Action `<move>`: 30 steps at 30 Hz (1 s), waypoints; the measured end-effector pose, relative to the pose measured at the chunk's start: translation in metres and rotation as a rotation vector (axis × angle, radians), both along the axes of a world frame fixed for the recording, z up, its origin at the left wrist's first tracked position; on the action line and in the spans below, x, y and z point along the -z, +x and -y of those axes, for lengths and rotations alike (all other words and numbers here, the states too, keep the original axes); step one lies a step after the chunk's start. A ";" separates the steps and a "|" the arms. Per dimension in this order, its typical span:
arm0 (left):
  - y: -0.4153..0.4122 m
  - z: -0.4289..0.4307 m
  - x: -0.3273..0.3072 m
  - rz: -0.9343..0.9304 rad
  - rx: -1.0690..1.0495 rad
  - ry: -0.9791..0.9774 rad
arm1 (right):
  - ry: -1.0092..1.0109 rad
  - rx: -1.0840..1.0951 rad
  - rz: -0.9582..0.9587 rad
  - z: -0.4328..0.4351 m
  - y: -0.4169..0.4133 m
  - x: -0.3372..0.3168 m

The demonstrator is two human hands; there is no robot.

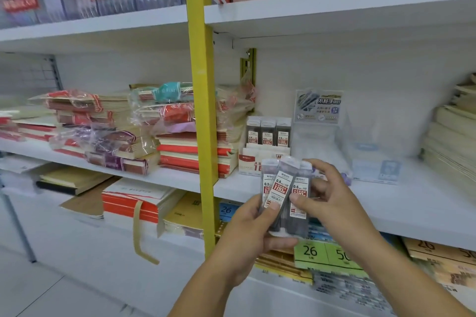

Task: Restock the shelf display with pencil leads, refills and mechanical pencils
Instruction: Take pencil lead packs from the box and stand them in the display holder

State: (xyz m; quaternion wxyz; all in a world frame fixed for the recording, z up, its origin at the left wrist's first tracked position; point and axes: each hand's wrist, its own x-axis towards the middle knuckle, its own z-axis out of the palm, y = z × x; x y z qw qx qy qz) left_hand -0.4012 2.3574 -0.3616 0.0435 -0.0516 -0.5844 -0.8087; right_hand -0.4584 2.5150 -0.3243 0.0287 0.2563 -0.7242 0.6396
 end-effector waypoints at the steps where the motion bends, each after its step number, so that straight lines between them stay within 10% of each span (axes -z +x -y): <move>1: -0.002 0.004 -0.002 -0.008 -0.023 -0.003 | 0.025 0.006 -0.015 0.000 -0.003 -0.008; 9: -0.018 0.040 -0.014 -0.128 -0.262 0.000 | 0.013 0.160 -0.279 0.019 -0.060 -0.089; 14: -0.027 0.047 -0.015 -0.151 -0.246 0.004 | 0.433 0.334 -0.636 0.039 -0.099 -0.112; 30: -0.035 0.048 -0.011 -0.117 -0.253 0.020 | 0.769 0.501 -0.666 0.045 -0.146 -0.085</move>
